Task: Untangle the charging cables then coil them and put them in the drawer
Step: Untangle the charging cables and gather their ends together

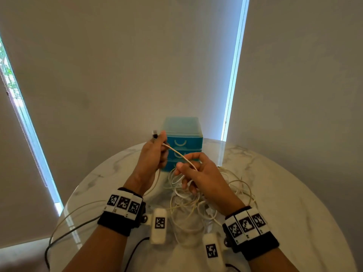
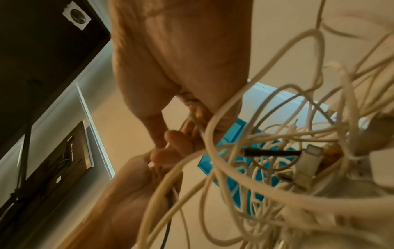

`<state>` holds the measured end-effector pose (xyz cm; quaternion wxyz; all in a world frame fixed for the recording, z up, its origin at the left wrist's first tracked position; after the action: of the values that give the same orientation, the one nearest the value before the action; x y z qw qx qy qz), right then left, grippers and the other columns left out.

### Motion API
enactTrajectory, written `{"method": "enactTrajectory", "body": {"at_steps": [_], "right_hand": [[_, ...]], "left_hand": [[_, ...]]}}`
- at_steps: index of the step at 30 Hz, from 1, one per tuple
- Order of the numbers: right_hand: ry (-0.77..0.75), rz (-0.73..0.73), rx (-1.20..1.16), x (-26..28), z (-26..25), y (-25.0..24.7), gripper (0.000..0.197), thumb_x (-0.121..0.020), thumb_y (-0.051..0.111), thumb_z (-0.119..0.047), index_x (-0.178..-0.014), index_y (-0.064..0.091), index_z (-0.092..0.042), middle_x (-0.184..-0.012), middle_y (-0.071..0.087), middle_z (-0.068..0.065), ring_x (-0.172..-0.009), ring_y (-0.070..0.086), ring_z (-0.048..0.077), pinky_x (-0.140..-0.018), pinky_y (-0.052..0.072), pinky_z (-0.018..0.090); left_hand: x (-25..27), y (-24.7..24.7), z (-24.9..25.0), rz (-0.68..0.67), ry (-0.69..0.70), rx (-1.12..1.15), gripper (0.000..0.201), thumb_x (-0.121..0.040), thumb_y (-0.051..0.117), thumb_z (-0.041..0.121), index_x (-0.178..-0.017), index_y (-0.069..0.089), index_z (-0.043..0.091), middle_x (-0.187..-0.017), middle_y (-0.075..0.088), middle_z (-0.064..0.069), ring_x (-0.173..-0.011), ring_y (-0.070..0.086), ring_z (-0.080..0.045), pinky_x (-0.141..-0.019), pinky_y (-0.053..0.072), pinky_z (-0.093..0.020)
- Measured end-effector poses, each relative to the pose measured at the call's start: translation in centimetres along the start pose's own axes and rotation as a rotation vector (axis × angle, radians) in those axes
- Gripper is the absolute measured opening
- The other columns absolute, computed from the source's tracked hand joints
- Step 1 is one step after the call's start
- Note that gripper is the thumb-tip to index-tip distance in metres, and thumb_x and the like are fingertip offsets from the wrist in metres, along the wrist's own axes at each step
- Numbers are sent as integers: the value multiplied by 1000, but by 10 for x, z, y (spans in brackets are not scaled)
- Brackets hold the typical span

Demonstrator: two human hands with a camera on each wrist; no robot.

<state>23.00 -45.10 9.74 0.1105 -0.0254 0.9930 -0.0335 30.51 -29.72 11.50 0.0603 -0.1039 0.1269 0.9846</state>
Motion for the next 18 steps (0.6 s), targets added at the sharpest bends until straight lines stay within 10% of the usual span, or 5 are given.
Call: {"method": "enactTrajectory", "body": {"at_steps": [5,8,14,18], "right_hand": [[104,-267,139,5,11,2,20,-103,71,-12,-120,72,-2,-104,80,21,-93,76,29,-99,61,45],[58,-208,179,5,2,-8,16,-103,70,-15,-117,76,-12,-104,83,9,-103,78,29,-100,62,43],[-195,472,161,2,-12,-70,16,-96,81,-32,-112,84,-34,-93,82,-13,-86,76,10,-81,67,38],[-204,620,13,8,-14,-87,14,-92,86,-29,-104,80,-27,-87,81,-3,-70,76,13,-77,67,37]], "left_hand": [[0,-53,12,433,166,368,34,-114,48,38,-84,50,22,-61,41,8,-50,33,-6,-43,29,-20],[2,-62,10,533,217,394,37,-114,43,46,-88,49,21,-68,48,6,-50,34,-6,-44,30,-20],[-4,-17,14,-42,116,497,38,-114,40,50,-90,54,24,-69,41,6,-50,16,-9,-43,15,-23],[19,20,17,-336,128,-157,38,-105,59,56,-87,60,22,-67,31,-1,-56,26,-14,-51,23,-29]]}}
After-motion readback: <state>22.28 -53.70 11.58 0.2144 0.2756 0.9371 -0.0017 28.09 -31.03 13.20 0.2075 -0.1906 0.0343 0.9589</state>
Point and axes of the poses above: each hand's wrist, its own x-axis away from the middle knuckle, its own y-axis out of the palm, z = x × y, the point moved 7 cm from there along -x, towards the middle knuckle
